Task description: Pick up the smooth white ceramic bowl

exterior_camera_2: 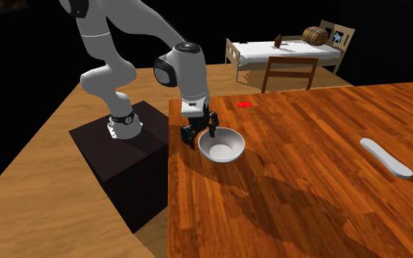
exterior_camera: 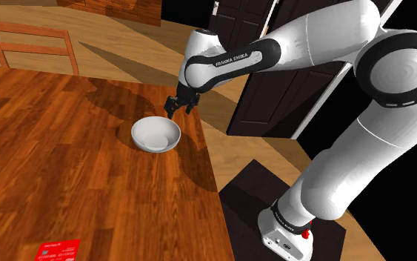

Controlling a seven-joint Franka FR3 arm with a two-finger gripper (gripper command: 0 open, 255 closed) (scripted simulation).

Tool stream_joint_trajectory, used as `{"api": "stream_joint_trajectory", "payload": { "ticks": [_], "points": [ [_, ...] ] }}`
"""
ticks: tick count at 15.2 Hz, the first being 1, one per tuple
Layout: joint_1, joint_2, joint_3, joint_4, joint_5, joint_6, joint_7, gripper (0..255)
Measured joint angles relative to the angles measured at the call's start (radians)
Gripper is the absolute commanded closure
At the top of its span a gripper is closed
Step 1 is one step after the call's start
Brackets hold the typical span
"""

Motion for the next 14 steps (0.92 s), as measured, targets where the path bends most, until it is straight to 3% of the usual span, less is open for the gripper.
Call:
{"api": "stream_joint_trajectory", "payload": {
  "ticks": [8,9,14],
  "points": [
    [0.003,0.069,0.003,-0.03,-0.001,0.101,0.003,0],
    [0.003,0.072,0.003,-0.032,-0.001,0.105,0.003,255],
    [0.003,0.074,0.002,-0.033,-0.001,0.109,0.002,255]
  ]
}}
